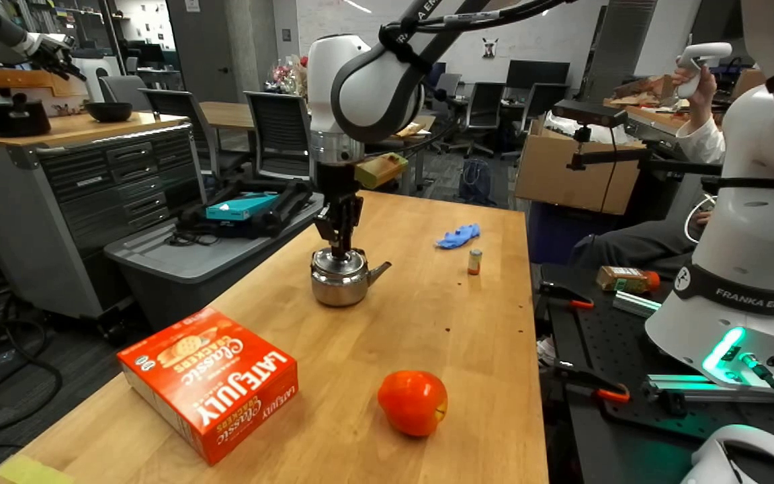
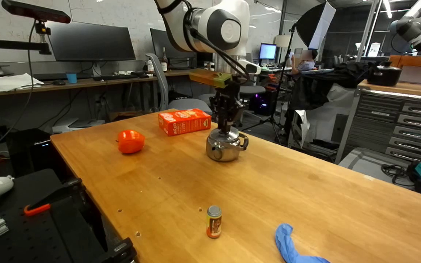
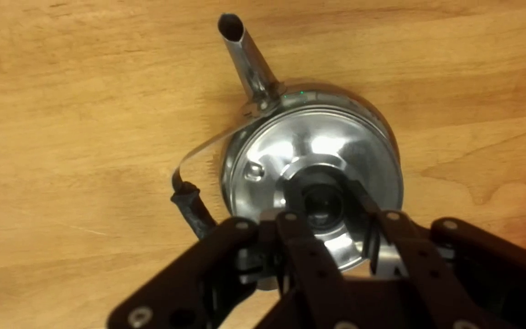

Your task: Take the lid and put it on the tea pot

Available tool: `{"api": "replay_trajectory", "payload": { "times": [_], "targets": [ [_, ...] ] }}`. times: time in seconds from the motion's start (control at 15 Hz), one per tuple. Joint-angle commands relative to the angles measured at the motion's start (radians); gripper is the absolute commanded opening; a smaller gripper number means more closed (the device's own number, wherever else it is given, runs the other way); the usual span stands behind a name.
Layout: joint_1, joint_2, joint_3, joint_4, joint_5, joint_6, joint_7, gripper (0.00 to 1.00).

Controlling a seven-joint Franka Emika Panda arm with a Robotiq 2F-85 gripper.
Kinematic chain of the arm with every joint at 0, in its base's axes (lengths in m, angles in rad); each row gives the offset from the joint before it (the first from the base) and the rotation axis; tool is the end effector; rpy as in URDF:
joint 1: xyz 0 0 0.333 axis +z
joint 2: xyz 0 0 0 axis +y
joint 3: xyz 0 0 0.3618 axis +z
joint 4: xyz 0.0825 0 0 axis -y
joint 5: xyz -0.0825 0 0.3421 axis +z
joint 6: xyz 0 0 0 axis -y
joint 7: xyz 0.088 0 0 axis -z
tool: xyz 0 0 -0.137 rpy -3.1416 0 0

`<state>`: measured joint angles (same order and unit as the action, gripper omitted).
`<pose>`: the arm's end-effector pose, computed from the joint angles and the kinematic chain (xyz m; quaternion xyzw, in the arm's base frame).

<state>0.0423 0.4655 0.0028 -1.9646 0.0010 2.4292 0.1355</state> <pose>0.6092 0.0274 0.2770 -0.9990 0.0457 0.0005 0.0009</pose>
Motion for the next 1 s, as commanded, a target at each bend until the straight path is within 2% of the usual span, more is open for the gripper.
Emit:
{"api": "replay_trajectory", "payload": {
  "times": [0.0,0.27,0.67,0.93],
  "targets": [
    [0.016,-0.020,-0.023,-0.060,-0.049,-0.004,0.001,0.08],
    [0.006,-0.046,-0.021,-0.091,-0.067,-0.033,-0.026,0.08],
    [-0.036,-0.061,-0.005,-0.067,-0.019,-0.159,-0.104,0.08],
    [-0.057,-0.067,-0.003,-0.065,0.007,-0.178,-0.140,0.08]
  ]
}}
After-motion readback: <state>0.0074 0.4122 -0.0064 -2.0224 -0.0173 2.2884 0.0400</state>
